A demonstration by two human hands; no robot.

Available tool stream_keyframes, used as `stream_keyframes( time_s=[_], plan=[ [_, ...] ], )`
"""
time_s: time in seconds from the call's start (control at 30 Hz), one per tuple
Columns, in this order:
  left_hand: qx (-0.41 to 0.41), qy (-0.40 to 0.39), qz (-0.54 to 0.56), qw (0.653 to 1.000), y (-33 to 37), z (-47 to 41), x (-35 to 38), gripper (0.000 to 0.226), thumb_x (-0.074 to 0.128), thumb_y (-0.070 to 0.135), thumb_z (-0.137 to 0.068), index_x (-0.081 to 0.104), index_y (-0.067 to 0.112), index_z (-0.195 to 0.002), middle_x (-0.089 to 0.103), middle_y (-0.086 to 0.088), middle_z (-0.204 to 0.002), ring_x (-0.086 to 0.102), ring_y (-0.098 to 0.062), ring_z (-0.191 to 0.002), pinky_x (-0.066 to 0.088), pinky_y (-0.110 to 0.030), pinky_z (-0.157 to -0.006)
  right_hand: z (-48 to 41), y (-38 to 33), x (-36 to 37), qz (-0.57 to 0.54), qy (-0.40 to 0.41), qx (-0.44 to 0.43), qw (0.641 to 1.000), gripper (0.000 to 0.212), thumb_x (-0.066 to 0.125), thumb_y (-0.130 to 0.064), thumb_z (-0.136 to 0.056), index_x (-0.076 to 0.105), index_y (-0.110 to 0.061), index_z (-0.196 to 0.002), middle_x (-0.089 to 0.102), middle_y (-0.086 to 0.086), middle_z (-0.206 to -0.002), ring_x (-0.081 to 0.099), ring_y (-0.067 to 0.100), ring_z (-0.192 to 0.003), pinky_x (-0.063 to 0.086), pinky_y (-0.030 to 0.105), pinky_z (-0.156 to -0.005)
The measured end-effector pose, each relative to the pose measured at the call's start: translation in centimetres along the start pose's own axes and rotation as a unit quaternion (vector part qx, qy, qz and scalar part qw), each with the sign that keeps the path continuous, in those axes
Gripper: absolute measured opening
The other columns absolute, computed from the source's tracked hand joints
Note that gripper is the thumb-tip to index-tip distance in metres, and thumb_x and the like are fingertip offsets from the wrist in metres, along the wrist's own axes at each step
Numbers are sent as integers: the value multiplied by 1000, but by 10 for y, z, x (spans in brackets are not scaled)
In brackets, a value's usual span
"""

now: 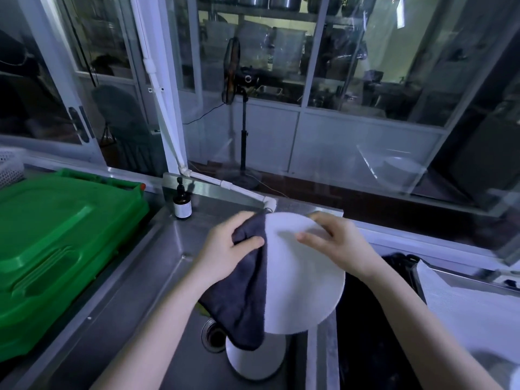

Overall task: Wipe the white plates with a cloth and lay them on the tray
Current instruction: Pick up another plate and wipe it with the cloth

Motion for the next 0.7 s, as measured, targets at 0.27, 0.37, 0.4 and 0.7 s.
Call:
stream_keyframes(
  time_s=[0.27, 0.37, 0.4, 0.7],
  plan=[
    [-30, 60, 54, 996, -11, 7, 2, 30, 70, 9, -90, 66, 22, -116, 74, 9, -107, 64, 0, -102, 44, -10, -86, 8, 11, 10, -50, 142, -13, 989, 23, 64, -30, -96, 67, -16, -77, 54, -22, -59, 46, -2, -58, 34, 12, -58],
    [-84, 111, 137, 981, -23, 13, 2, 35, 67, 8, -91, 64, 35, -113, 73, 17, -108, 65, 2, -105, 47, -12, -87, 16, 26, 10, -140, 222, 69, 963, 34, 60, -31, -99, 62, -5, -77, 47, -10, -62, 39, 5, -60, 31, 17, -55],
    [-87, 105, 129, 982, -25, 13, 2, 38, 68, 8, -90, 63, 37, -115, 72, 20, -110, 64, 3, -107, 46, -13, -90, 18, 26, 12, -127, 220, 69, 965, 38, 59, -31, -99, 58, 1, -79, 43, -5, -63, 35, 5, -59, 29, 18, -53],
    [-15, -125, -84, 988, -11, 7, 13, 59, 69, 16, -91, 46, 32, -143, 50, 18, -145, 40, 3, -136, 30, -24, -115, 11, 6, 16, 4, 57, -21, 998, 17, 67, -31, -94, 70, -22, -80, 56, -3, -65, 43, 5, -60, 37, 20, -60]
  ],
)
Point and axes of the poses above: each hand's wrist, its own z-axis away from the middle knuckle, its own x-axis out of the palm, y = z × x, the point moved 4 cm from there along -z, towards the middle knuckle
